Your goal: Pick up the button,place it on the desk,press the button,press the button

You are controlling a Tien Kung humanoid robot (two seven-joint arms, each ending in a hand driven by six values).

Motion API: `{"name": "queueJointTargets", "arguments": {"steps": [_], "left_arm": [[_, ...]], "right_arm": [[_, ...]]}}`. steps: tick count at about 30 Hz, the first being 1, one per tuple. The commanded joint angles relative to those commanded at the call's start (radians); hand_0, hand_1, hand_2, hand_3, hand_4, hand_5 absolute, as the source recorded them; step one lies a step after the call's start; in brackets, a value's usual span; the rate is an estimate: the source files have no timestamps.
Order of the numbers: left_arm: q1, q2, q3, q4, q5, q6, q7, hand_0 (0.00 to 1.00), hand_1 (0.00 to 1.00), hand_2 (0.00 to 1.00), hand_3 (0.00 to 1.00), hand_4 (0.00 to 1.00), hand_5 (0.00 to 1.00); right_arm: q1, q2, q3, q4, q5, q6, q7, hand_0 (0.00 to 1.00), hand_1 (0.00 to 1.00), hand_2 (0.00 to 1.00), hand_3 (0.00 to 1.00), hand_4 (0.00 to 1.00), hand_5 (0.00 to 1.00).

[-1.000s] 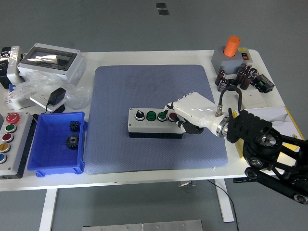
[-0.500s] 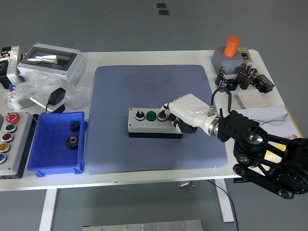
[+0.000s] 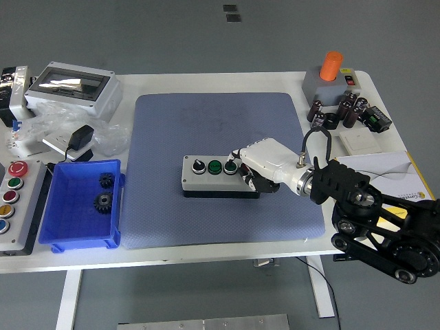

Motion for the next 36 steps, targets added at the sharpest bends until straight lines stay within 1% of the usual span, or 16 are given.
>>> {"name": "queueJointTargets", "arguments": {"steps": [3,6,9,10,14,15,16,18,21,22,25,27,28,33,34,36], "left_arm": [[-0.002,0.0,0.005,0.0,-0.004,0.0,-0.003,0.701,0.706,0.611,0.638,0.699,0.284],[-0.002,-0.001,0.007,0.0,-0.006,0.0,-0.004,0.701,0.707,0.61,0.638,0.699,0.284],[0.001,-0.002,0.009,0.0,-0.009,0.0,-0.003,0.701,0.707,0.61,0.638,0.699,0.284],[0.002,-0.002,0.009,0.0,-0.009,0.001,-0.002,0.701,0.707,0.61,0.638,0.697,0.284],[0.011,-0.005,0.009,0.0,-0.013,0.002,0.0,0.701,0.707,0.61,0.638,0.697,0.284],[0.014,-0.007,0.009,0.0,-0.014,0.002,0.001,0.701,0.707,0.61,0.638,0.697,0.284],[0.016,-0.009,0.008,0.0,-0.014,0.002,0.001,0.701,0.706,0.61,0.638,0.697,0.284],[0.019,-0.011,0.005,0.0,-0.013,0.003,0.001,0.701,0.706,0.61,0.638,0.697,0.284],[0.023,-0.014,0.0,0.0,-0.009,0.003,0.002,0.701,0.706,0.61,0.638,0.697,0.284],[0.023,-0.014,-0.002,0.0,-0.007,0.003,0.002,0.7,0.706,0.61,0.639,0.697,0.283],[0.023,-0.018,-0.005,0.0,-0.003,0.003,0.0,0.7,0.706,0.61,0.639,0.697,0.283],[0.021,-0.021,-0.004,0.0,-0.001,0.002,-0.001,0.7,0.706,0.61,0.639,0.697,0.283],[0.02,-0.021,-0.004,0.0,0.0,0.002,-0.002,0.701,0.706,0.61,0.638,0.698,0.285],[0.012,-0.021,0.001,0.0,-0.003,0.002,-0.006,0.701,0.706,0.61,0.638,0.698,0.285],[0.011,-0.02,0.001,0.0,-0.004,0.001,-0.007,0.701,0.706,0.61,0.639,0.698,0.286],[0.01,-0.02,0.002,0.0,-0.005,0.001,-0.007,0.701,0.706,0.61,0.639,0.698,0.286]], "right_arm": [[-0.013,-0.009,0.063,0.04,0.063,-0.058,0.058,0.088,0.173,0.164,0.691,0.25,0.002],[-0.048,-0.004,0.127,0.053,0.127,-0.116,0.113,0.088,0.173,0.165,0.685,0.264,0.002],[-0.109,0.027,0.205,0.044,0.202,-0.162,0.164,0.088,0.173,0.165,0.685,0.264,0.002],[-0.129,0.04,0.229,0.039,0.227,-0.17,0.181,0.148,0.248,0.271,0.702,0.409,0.156],[-0.23,0.116,0.349,0.016,0.358,-0.175,0.263,0.148,0.248,0.271,0.702,0.409,0.156],[-0.26,0.138,0.383,0.01,0.397,-0.165,0.287,0.148,0.248,0.271,0.702,0.409,0.156],[-0.292,0.16,0.42,0.006,0.439,-0.152,0.311,0.442,0.611,0.654,0.757,0.775,0.398],[-0.347,0.192,0.48,-0.001,0.511,-0.127,0.354,0.442,0.611,0.654,0.757,0.775,0.398],[-0.435,0.211,0.572,-0.012,0.633,-0.087,0.42,0.442,0.611,0.654,0.757,0.775,0.398],[-0.458,0.215,0.595,-0.015,0.667,-0.077,0.437,0.678,0.698,0.73,0.753,0.817,0.489],[-0.524,0.235,0.661,-0.021,0.766,-0.042,0.476,0.678,0.698,0.73,0.753,0.817,0.489],[-0.553,0.25,0.681,-0.03,0.832,-0.012,0.486,0.678,0.698,0.73,0.753,0.817,0.489],[-0.559,0.255,0.679,-0.035,0.864,0.004,0.487,0.58,0.615,0.645,0.652,0.771,0.492],[-0.565,0.267,0.646,-0.063,1.02,0.063,0.481,0.58,0.615,0.645,0.652,0.771,0.492],[-0.565,0.267,0.641,-0.068,1.047,0.071,0.478,0.537,0.587,0.628,0.647,0.762,0.484],[-0.564,0.266,0.636,-0.073,1.097,0.081,0.475,0.537,0.587,0.628,0.647,0.762,0.484]]}}
